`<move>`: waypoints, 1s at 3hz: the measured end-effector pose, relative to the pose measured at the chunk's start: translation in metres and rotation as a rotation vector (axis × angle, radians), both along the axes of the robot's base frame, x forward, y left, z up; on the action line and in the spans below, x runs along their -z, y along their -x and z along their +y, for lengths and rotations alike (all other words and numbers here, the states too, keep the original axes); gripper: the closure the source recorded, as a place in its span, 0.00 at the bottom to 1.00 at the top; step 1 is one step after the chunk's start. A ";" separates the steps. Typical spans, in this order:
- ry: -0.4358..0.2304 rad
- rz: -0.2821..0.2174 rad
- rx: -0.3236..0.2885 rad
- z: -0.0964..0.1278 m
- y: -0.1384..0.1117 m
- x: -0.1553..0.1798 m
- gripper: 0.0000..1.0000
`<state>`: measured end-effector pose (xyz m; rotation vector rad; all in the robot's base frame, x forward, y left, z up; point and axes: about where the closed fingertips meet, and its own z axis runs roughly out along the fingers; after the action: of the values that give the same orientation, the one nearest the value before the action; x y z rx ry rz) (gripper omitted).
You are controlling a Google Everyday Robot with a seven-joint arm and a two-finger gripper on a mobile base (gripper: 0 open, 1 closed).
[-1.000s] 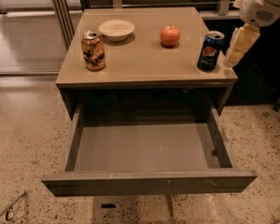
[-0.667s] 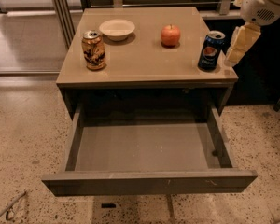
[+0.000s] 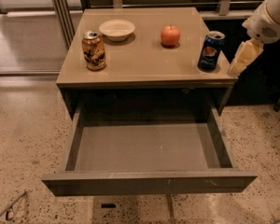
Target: Place pepsi can into top drawer
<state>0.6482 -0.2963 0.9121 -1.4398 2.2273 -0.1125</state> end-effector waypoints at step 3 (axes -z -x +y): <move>-0.131 -0.021 0.047 -0.021 -0.021 0.029 0.00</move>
Offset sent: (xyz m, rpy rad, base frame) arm 0.0021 -0.0166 -0.0217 0.0608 0.0104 -0.0467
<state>0.6692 -0.3177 0.8834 -1.3114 2.2083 0.0027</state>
